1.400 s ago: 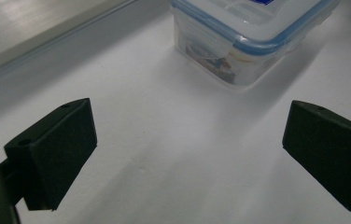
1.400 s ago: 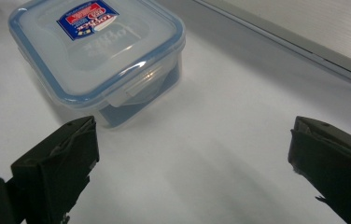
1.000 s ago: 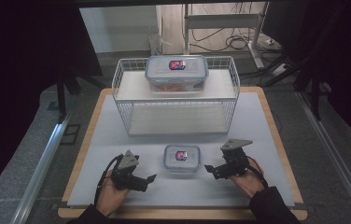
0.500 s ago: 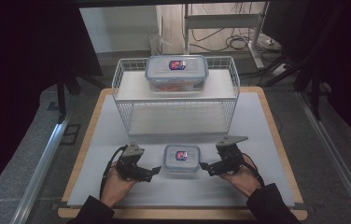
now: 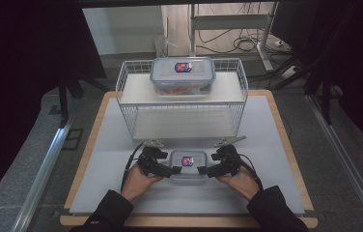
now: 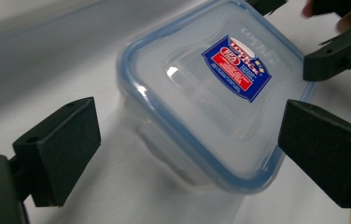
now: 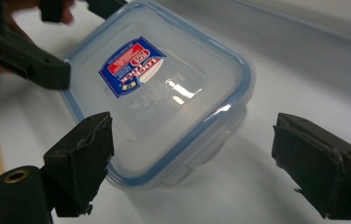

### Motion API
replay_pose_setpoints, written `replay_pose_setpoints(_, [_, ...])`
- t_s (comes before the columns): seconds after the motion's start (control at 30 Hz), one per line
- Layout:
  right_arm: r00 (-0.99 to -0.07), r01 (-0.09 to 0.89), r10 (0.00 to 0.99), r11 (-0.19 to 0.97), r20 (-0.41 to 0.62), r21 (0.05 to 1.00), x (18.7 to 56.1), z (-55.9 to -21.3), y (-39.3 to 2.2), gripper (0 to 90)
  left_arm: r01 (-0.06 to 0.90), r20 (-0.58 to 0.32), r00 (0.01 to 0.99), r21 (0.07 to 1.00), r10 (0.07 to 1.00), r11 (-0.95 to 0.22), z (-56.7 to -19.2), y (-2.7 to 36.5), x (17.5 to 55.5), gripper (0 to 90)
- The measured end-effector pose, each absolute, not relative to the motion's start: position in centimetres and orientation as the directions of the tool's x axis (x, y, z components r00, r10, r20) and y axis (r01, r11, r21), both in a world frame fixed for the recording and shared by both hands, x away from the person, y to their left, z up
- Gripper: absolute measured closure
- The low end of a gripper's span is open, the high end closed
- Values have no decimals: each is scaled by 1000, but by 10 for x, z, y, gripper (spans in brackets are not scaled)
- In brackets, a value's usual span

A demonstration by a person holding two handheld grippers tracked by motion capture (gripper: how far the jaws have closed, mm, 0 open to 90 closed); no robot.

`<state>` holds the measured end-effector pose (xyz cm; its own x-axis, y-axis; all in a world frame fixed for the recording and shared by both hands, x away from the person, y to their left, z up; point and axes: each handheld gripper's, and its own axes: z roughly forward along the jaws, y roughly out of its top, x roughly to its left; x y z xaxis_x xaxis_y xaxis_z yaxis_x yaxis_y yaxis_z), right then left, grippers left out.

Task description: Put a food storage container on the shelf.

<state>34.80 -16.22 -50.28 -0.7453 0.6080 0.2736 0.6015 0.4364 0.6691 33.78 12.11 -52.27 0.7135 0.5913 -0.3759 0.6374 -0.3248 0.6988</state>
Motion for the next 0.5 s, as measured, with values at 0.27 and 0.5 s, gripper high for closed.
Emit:
replay_pose_setpoints(0.27, [-692,700,573,386,438,601,356,-510,-163,222,652,-389,730,644,562,-401,-525,110,331,102])
replay_pose_setpoints(0.5, [-696,696,563,380,445,609,347,-505,-170,375,668,-435,710,665,554,-334,-520,126,320,243])
